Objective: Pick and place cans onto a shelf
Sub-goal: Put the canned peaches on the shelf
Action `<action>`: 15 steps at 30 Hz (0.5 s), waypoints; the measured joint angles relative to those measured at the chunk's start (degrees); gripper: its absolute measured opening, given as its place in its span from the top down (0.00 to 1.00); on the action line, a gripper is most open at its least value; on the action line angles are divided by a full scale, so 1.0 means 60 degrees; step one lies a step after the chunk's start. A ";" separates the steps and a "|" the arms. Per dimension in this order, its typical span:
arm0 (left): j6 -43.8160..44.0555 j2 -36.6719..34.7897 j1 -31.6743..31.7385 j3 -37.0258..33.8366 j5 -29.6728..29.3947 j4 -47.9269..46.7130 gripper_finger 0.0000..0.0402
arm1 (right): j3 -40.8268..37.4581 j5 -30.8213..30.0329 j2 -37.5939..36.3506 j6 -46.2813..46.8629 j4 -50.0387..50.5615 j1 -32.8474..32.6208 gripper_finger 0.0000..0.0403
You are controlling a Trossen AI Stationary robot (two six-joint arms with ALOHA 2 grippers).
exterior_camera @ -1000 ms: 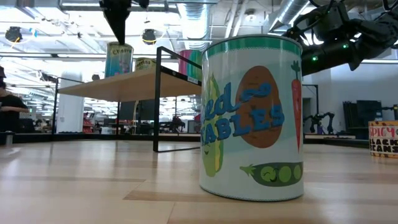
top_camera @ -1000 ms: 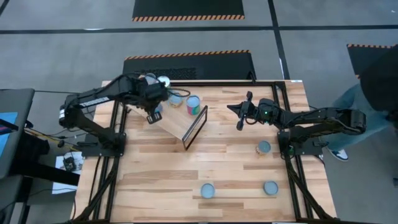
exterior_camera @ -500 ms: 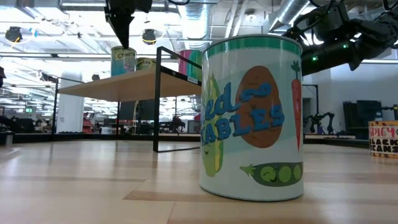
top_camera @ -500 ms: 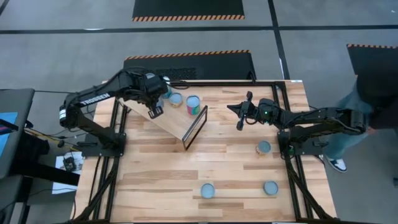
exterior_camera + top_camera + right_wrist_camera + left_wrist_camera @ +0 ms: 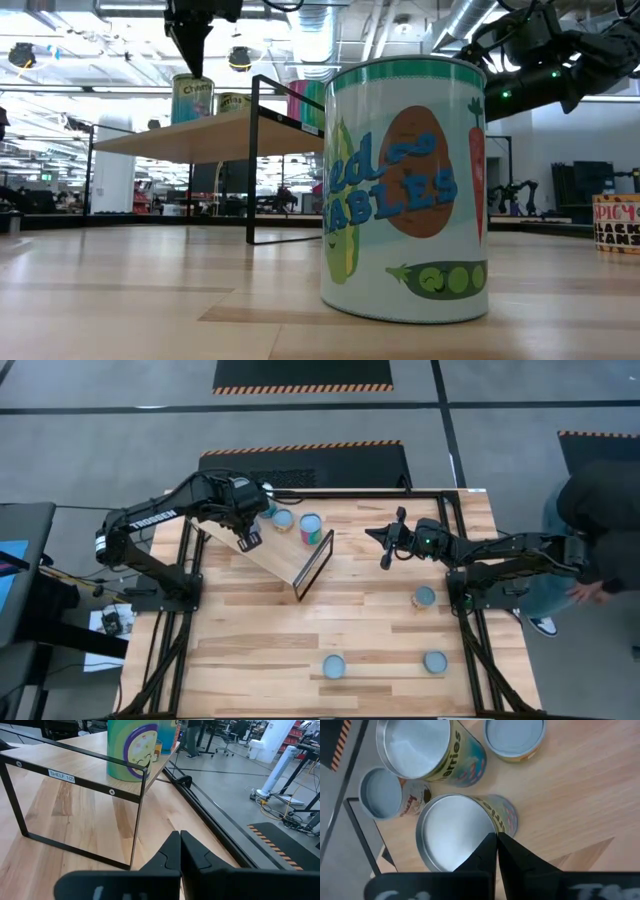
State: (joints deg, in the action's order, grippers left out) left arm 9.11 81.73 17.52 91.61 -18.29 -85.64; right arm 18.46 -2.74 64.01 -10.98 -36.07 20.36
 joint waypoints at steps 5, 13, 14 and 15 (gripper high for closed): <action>0.0082 0.0000 0.0000 0.0000 -0.0002 -0.0083 1.00 | 0.0000 0.0000 0.0000 0.0000 0.0000 0.0000 0.97; 0.0078 0.0000 0.0000 0.0000 -0.0145 0.0021 1.00 | 0.0000 0.0000 0.0000 0.0000 0.0000 0.0000 0.97; 0.0078 0.0000 0.0000 0.0000 -0.0182 0.0021 1.00 | 0.0000 0.0000 0.0000 0.0000 0.0000 -0.0003 0.97; 0.0074 0.0000 0.0000 0.0000 -0.0184 0.0025 1.00 | 0.0000 0.0000 0.0000 0.0000 0.0000 -0.0001 0.97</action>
State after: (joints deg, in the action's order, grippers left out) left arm 9.56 81.73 17.52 91.61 -19.40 -85.50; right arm 18.46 -2.74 64.01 -10.98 -36.07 20.36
